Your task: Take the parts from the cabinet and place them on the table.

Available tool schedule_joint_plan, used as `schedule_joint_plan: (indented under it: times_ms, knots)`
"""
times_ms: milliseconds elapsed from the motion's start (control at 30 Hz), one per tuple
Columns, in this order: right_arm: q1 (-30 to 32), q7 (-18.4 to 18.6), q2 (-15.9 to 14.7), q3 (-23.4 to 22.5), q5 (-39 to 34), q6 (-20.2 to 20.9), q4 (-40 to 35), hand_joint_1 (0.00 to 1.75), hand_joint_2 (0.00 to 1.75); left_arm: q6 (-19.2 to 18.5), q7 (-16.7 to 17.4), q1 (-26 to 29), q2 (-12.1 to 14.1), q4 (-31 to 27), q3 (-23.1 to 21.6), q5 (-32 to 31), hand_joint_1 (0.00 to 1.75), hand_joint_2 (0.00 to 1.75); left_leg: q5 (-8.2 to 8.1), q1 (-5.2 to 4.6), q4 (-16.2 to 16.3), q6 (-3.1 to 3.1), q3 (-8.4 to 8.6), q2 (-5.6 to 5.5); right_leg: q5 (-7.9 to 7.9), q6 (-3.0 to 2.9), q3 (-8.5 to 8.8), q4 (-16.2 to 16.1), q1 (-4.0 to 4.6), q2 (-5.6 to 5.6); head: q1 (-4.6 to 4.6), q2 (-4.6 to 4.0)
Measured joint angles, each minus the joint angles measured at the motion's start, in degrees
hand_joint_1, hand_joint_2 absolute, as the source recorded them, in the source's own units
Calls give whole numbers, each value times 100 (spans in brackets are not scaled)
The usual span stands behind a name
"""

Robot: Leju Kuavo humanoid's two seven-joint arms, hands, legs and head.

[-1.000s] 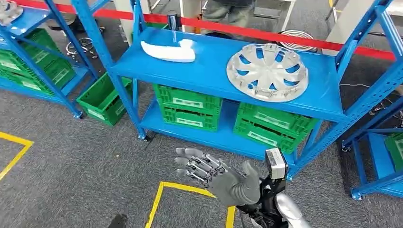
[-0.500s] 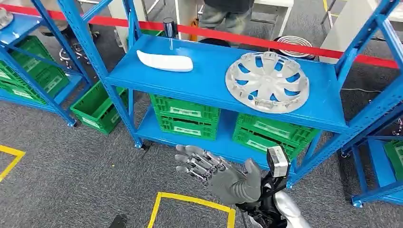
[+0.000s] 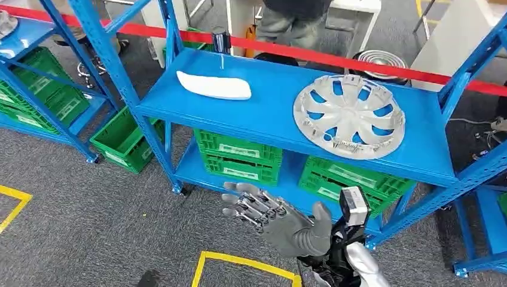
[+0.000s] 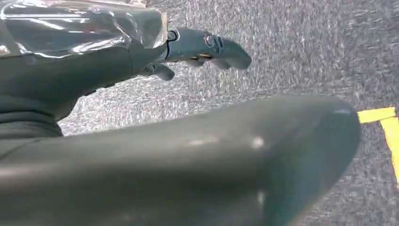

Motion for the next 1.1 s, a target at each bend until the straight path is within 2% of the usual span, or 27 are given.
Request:
schedule_joint_plan:
  times_ms: [33,67,100,167,200,233,267,300,367,400,433,500,533,567,600,667,700,733,767,800,833,867,900,933,967,1033,1100]
  knots:
    - [3,-4,29,0,-7,4,0,0,0,-2,0,3,31,0,0,0,0,0,-29,17,157,-22,-96,3,-16,-11,108,-47,-65,-3,13,0]
    - [-9,-11,37,-4,-7,7,0,0,0,0,-2,-1,13,-7,-2,0,0,0,-63,18,494,-60,-263,19,-58,-75,179,-66,-62,-12,-2,0]
    - [-20,-11,55,-4,-4,9,0,0,0,2,-2,-4,17,-9,-2,0,0,0,-137,50,870,-112,-498,34,-92,-95,213,-66,-61,-9,-11,0]
    - [-3,-13,64,-2,9,15,2,0,0,2,-2,11,42,-7,-2,0,0,0,-533,127,1648,-213,-1074,51,-191,-96,295,-65,-61,0,-9,0]
    - [4,-18,64,-2,11,17,2,0,0,2,-2,21,44,-7,-2,0,0,0,-623,159,1802,-244,-1256,68,-237,-86,349,-63,-61,13,-11,0]
    - [10,-26,64,-2,26,20,4,0,0,2,-2,24,46,-7,-2,0,0,0,-548,186,1714,-264,-1317,81,-292,-70,420,-63,-65,28,-11,0]
    - [12,-31,64,-2,37,22,4,0,0,2,-2,21,46,-7,-2,-6,0,0,-344,208,1417,-275,-1263,93,-352,-50,503,-63,-74,35,-11,0]
    - [11,-39,66,-2,44,22,2,0,0,2,-2,21,50,-7,-2,-7,0,0,-30,220,931,-278,-1106,99,-421,-28,606,-63,-81,36,-9,0]
    - [11,-52,77,-7,46,28,4,0,0,2,-2,26,59,-7,-2,-9,0,0,732,220,5,-251,-821,101,-552,29,722,-75,-83,32,-7,0]
    - [11,-52,79,-2,53,35,11,0,0,2,-2,26,66,-7,-2,-9,0,0,511,181,33,-214,-825,111,-611,82,792,-72,-52,52,-4,0]
    - [3,-59,81,-4,63,52,9,0,0,0,-2,21,72,-9,-2,-9,0,0,505,155,42,-173,-768,100,-668,125,764,-94,-51,48,0,0]
    - [14,-66,85,-15,92,55,7,0,0,0,0,26,72,-11,-2,-13,0,0,480,133,-11,-55,-732,98,-598,216,877,-46,-53,38,-5,0]
    - [11,-70,83,-17,105,57,4,0,0,0,0,18,70,-13,-2,-15,0,0,486,179,-84,-10,-572,72,-676,238,857,-8,-69,27,-9,2]
    - [7,-74,81,-20,103,57,4,0,0,-2,-2,17,68,-13,0,-15,0,0,467,160,-105,17,-493,76,-710,222,806,219,-65,10,18,-2]
    - [-13,-79,79,-20,98,59,4,0,0,-4,-2,9,70,-13,0,-18,0,0,440,157,-107,54,-461,72,-768,211,568,632,-74,10,31,0]
    - [8,-85,74,-22,98,61,7,0,0,-7,-2,7,70,-11,0,-18,0,0,357,145,-106,80,-426,60,-1066,190,-102,1527,-76,9,33,0]
    - [26,-94,63,-24,98,66,9,0,0,-7,-2,11,70,-11,0,-18,0,0,312,142,-105,82,-394,49,-1235,167,-362,1779,-75,9,33,0]
    - [35,-100,51,-24,98,66,17,0,0,-7,-2,17,68,-11,0,-18,0,0,259,139,-104,75,-331,33,-1281,182,-522,1793,-77,8,35,0]
    - [39,-103,44,-24,98,70,22,0,0,-11,-2,22,68,-11,-2,-18,0,0,202,140,-101,64,-244,18,-1189,226,-534,1558,-77,6,35,0]
    - [40,-109,42,-24,98,72,26,0,0,-11,-2,22,66,-11,0,-17,0,0,135,139,-102,46,-143,10,-943,294,-453,1136,-77,3,37,0]
    - [40,-109,35,-24,98,76,28,0,0,-11,-2,19,59,-13,0,-18,0,0,68,139,-102,28,-50,8,-590,361,-358,652,-75,-9,37,0]
    - [43,-109,26,-24,94,90,37,0,0,-11,-2,24,44,-11,0,-17,0,0,-2,135,-114,8,-40,32,-125,401,-311,219,-52,-137,41,0]
    - [54,-111,13,-22,85,105,55,0,0,-13,0,23,42,-4,0,-15,0,0,-79,99,-36,-29,69,35,104,308,-353,114,-44,-287,13,0]
    - [42,-103,20,-6,83,107,68,0,0,-11,0,32,42,-4,2,-13,0,0,-133,83,-67,-83,57,45,103,189,-287,153,-1,-278,35,0]
    - [44,-116,20,-11,33,118,68,0,0,-26,9,50,48,-4,2,-13,0,0,-140,84,-75,-113,92,81,130,133,-289,143,-4,-222,17,0]
    - [27,-116,26,-15,-19,146,70,0,0,-28,4,55,52,-4,9,-9,0,0,-169,101,-24,-160,127,141,118,91,-213,104,-64,-112,11,0]
    - [14,-116,35,-13,-31,173,74,0,0,-28,-4,51,31,-4,22,-9,0,0,-355,135,430,-223,-102,114,77,10,-126,84,-84,-54,6,0]
